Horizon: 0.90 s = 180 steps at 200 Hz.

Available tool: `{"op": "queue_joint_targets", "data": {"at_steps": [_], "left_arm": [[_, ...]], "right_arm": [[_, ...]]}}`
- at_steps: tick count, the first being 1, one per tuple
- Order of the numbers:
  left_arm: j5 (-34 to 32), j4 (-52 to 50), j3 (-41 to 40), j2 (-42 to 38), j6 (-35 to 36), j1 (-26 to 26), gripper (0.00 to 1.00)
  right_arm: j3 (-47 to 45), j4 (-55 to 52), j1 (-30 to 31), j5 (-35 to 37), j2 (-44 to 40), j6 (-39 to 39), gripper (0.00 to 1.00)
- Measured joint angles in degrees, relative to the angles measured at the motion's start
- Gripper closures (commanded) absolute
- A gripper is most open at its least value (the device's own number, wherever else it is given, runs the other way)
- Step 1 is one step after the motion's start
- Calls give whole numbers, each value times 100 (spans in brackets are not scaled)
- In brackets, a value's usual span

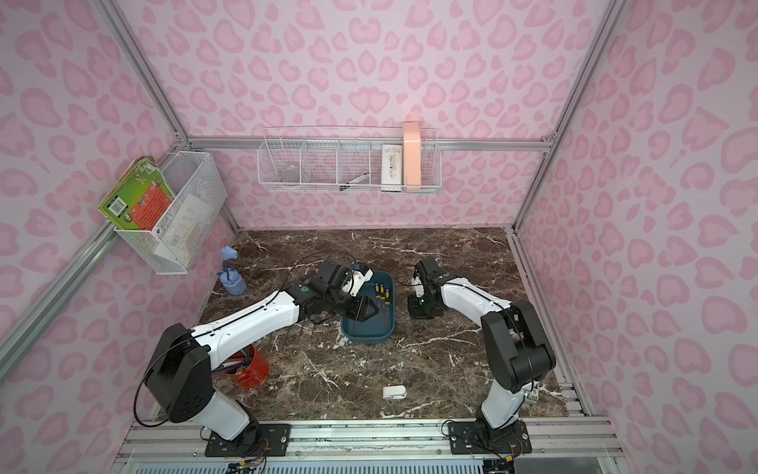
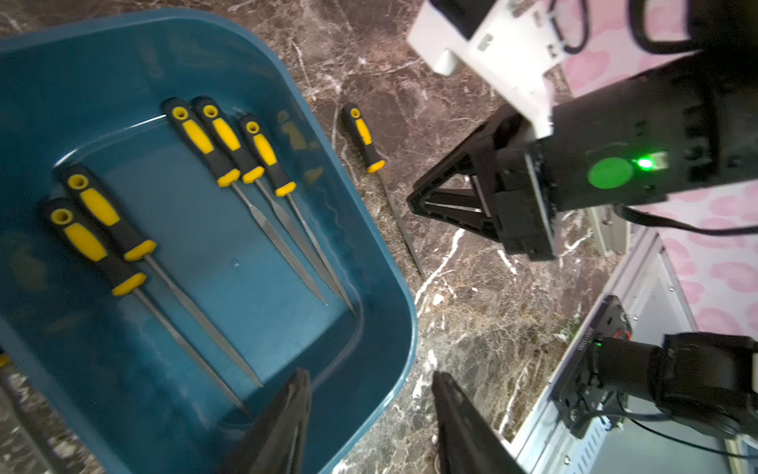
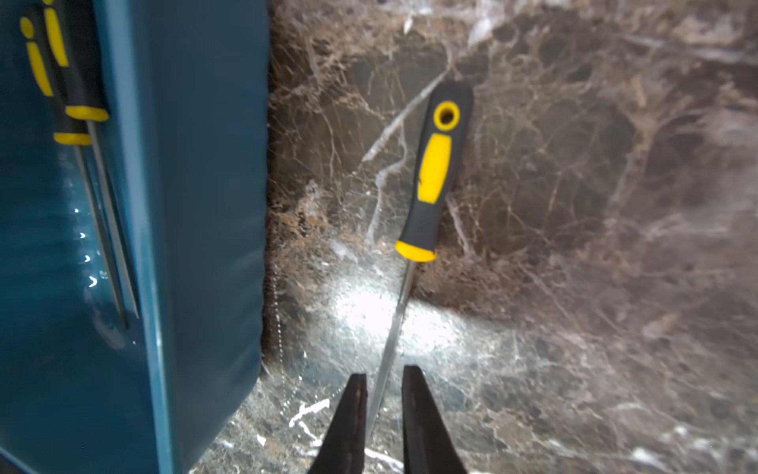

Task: Take the file tool out of the storage box
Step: Pick up the file tool from the storage box.

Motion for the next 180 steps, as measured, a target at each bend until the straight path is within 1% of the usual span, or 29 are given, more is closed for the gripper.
{"op": "queue_joint_targets", "data": {"at_steps": [14,31,62,75,90,105,136,180], "left_arm": [[-315,-122,177,271,-26,-13,57],[-680,-208,417,684,-118,-35,59],[-1202,-293,837,1379,-275,-46,58],[-1399,-289,1025,1617,-293,-48,58],[-1563,-164,1198,1845,-330,-50,57],[-1661,-92,1287,1998,-417,-55,57],[-1921,-120,1834,2474,-444,-74,58],[-2133,-184,2192,2813,-487,-74,62]], "right_arm": [[-240,234,-7,59,-326,22,83],[-560,560,-9,118,-848,55,82],[-1235,1268,-7,144,-1891,114,82],[-1432,1445,35,111,-2197,140,82],[-1606,1624,94,57,-2509,138,81],[-1821,1784,127,2,-2776,142,81],[-2221,1928,118,-79,-3156,157,81],[-2474,2057,120,-105,-3427,160,80]]}}
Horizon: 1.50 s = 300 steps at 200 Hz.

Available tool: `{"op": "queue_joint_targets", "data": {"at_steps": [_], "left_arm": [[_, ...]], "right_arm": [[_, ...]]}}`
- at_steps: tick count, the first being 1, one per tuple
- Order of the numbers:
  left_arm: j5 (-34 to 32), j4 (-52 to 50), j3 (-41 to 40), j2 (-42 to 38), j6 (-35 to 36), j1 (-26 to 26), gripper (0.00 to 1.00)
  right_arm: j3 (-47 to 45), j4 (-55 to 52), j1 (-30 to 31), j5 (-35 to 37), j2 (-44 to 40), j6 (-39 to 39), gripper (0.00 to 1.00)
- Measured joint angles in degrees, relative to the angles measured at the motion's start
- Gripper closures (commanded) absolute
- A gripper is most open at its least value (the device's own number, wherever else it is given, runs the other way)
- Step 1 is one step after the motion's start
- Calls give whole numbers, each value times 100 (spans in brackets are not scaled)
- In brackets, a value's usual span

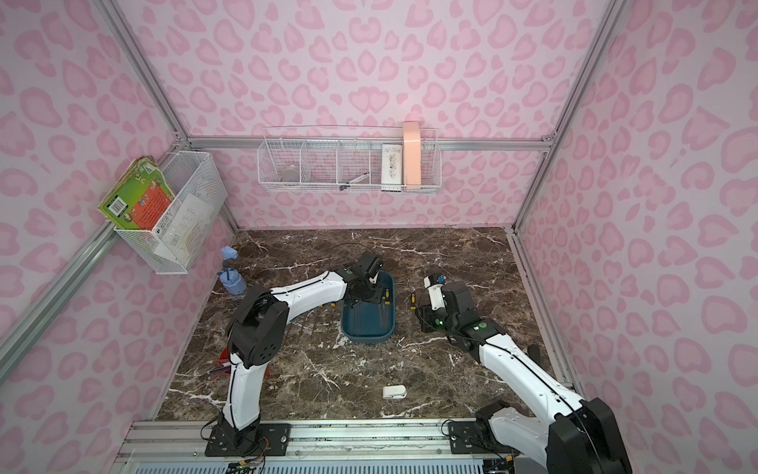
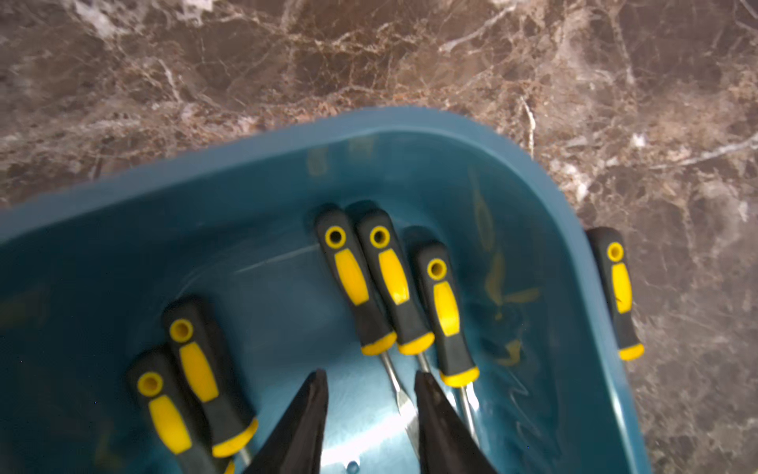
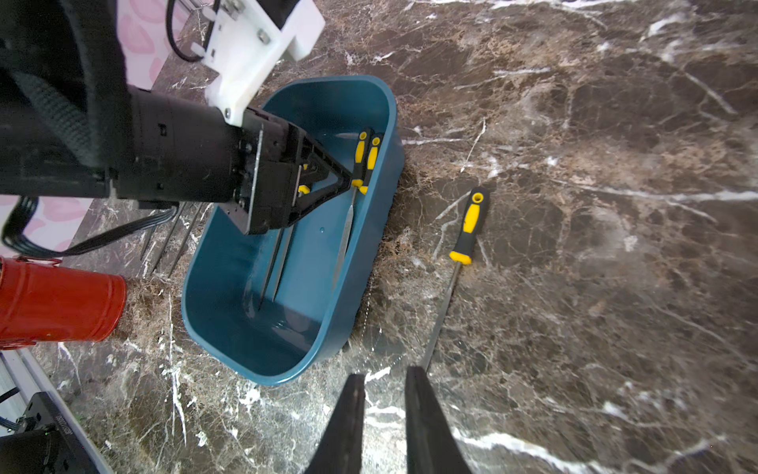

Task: Take the file tool out of the storage box
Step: Pick up the file tool from the storage box.

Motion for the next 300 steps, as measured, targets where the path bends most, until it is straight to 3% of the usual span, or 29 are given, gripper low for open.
{"op": "queue_joint_targets", "data": {"at_steps": [40,84,244,286,300], "left_arm": [[-369,-332,468,297,-83,13,66],[-444,-376,450,376,-107,46,69],[-428,-444,903,874,-125,52,58],[-413,-431,909,887,-125,70,69],[-376,-402,909,892,-129,76,78]], "right_arm": [[-22,24,0,-28,24,2,80],[-35,72,0,-66,22,22,79],[-50,131,0,-107,98,22,78],[-50,136,0,-109,98,22,78],[-50,136,0,-109,98,22,78]]}}
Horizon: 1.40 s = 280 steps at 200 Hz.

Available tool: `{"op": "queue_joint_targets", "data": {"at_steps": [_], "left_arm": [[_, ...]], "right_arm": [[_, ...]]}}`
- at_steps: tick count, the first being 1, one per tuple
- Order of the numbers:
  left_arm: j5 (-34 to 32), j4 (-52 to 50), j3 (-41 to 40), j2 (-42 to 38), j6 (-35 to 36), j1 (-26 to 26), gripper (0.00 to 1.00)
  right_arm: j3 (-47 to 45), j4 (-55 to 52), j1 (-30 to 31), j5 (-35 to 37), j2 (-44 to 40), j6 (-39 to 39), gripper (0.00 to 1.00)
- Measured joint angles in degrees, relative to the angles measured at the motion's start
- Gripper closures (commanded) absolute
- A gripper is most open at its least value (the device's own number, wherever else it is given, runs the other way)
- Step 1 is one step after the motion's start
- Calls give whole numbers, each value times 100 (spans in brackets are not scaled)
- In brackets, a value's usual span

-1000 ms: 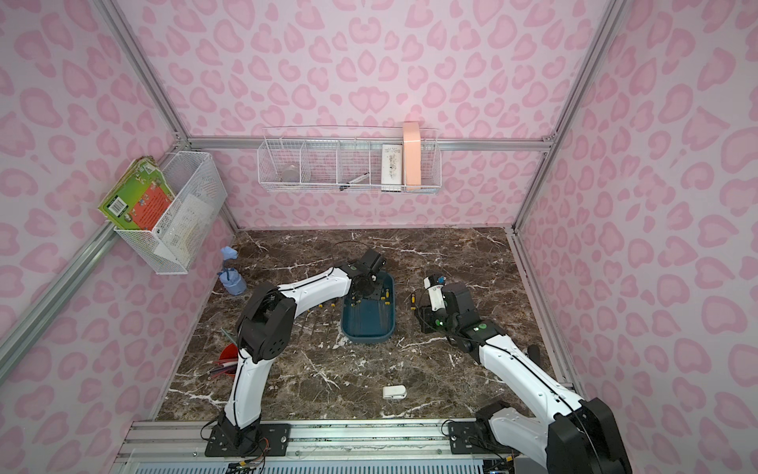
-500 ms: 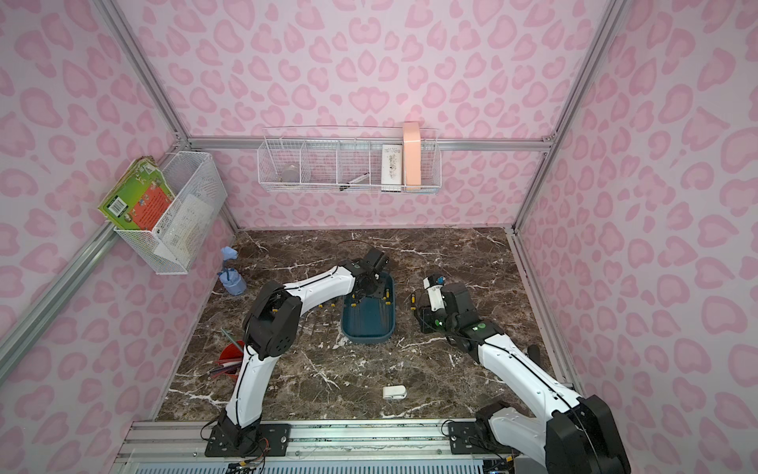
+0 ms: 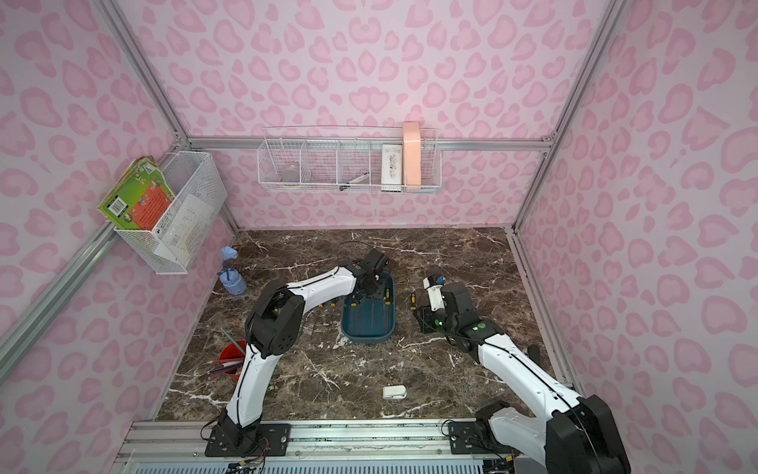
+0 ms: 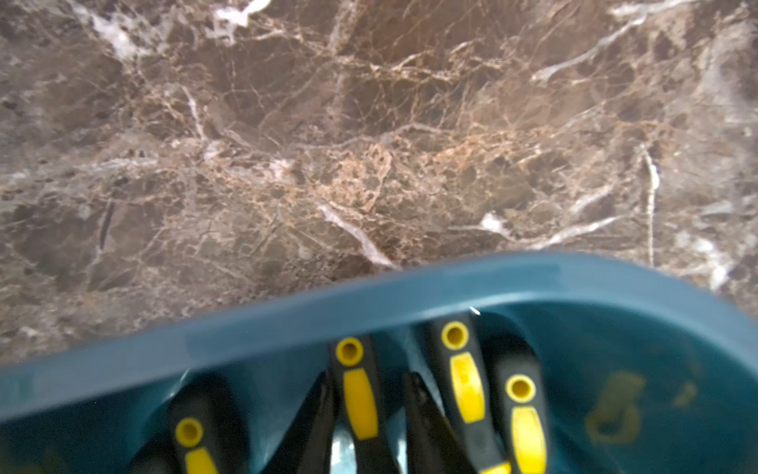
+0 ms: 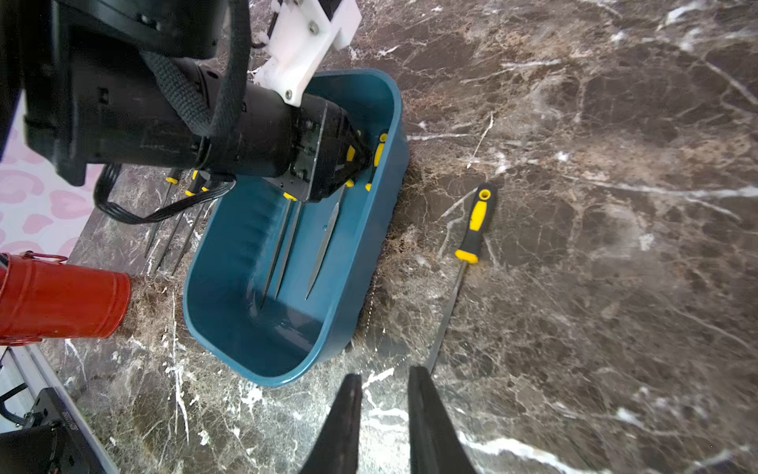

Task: Take the file tool out of the storage box
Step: Pick up the file tool from the storage box.

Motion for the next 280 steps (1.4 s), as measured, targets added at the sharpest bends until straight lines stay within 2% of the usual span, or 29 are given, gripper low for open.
{"op": "queue_joint_targets", "data": {"at_steps": [16,25,59,75,140,202,226,280], "left_arm": [[7,20,-4,0,-22,4,83],[7,31,-13,-2,-44,4,90],[155,122,-168,-131,-101,35,93],[201,94,-240,-262,-103,24,98],[179,411,-885,-1567,-26,-24,100],[203,2068,-2924,-3703,184,-129,100],[452,2922,-3720,-4503,177,-240,100],[660,3858,-4607,-5641,201,-614,100]], "right_arm": [[0,0,0,0,0,0,78],[0,0,0,0,-2,0,78],[-13,11,0,-28,-42,0,78],[-33,13,0,-44,-81,0,78],[-111,101,0,-92,-323,20,78],[-415,614,0,-391,-890,114,80],[-625,1080,50,-804,-1091,258,74],[-675,2037,1001,-1051,-970,621,68]]}}
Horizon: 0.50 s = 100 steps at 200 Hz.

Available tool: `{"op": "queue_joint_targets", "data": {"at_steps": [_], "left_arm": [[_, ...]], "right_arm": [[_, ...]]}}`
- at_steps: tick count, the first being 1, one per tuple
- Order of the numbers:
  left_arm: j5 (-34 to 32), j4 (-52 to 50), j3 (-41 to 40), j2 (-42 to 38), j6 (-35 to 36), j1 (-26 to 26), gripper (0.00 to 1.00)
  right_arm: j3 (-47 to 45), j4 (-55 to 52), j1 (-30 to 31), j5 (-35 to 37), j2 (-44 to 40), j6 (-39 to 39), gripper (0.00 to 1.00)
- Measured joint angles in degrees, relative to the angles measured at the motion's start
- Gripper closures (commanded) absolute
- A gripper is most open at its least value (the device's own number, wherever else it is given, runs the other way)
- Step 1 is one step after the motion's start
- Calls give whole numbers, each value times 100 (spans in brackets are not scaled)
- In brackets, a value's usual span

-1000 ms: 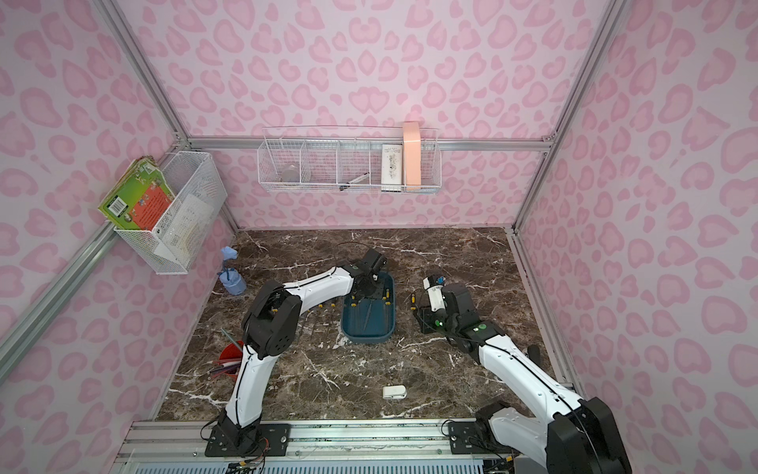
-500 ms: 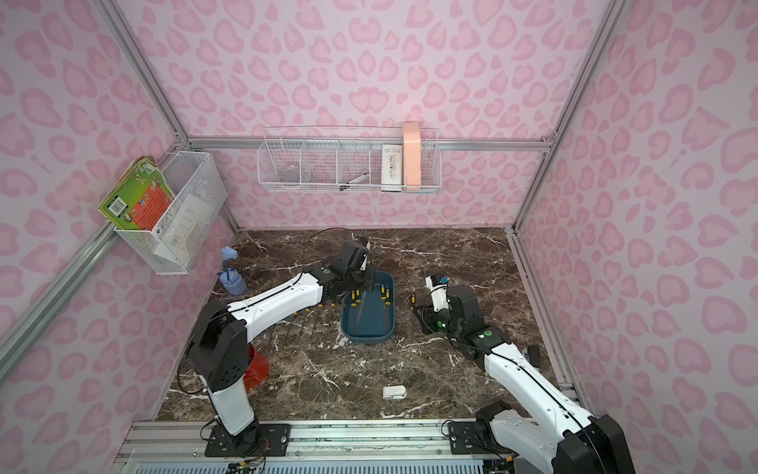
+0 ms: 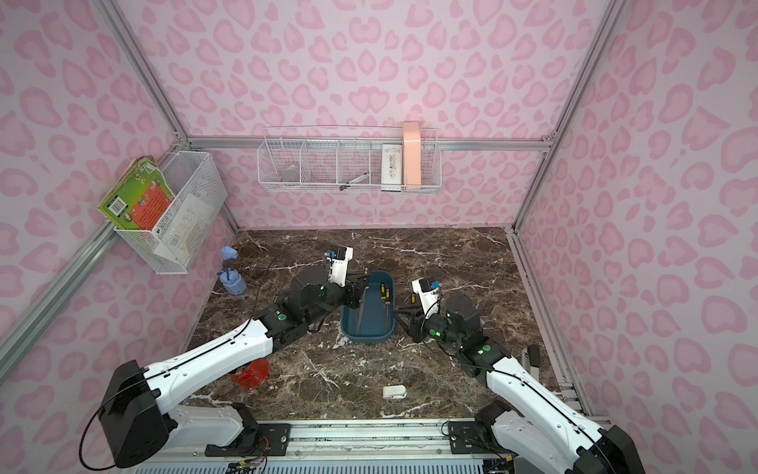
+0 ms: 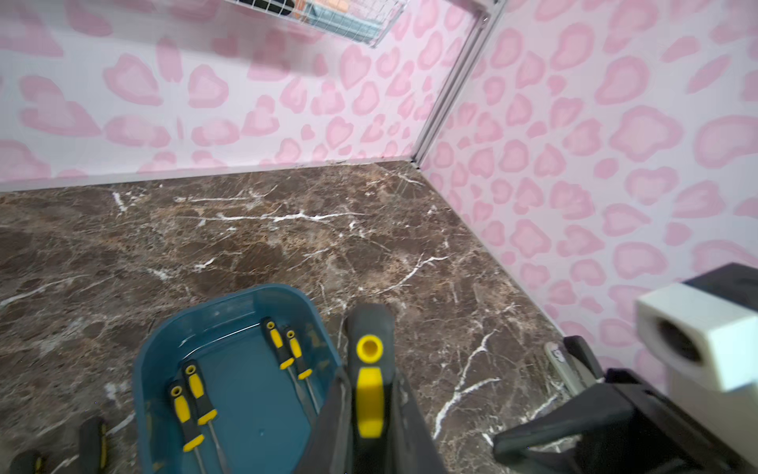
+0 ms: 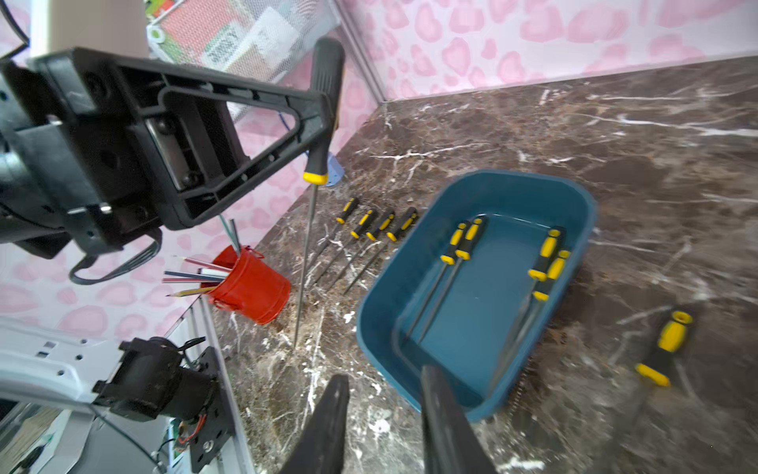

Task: Take the file tool out of the storage box
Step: Pick up the file tool from the storage box.

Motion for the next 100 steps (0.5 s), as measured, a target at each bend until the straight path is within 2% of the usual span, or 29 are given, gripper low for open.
{"op": "queue_joint_targets", "data": {"at_steps": [33,100], "left_arm": [[-22,203,-269,-337,0,-129,100],[-92,361,-380,-466,46,-160,100]], "right_arm": [[216,422,789,63,531,197,68],[651,809,1257,184,1386,415,73]]}}
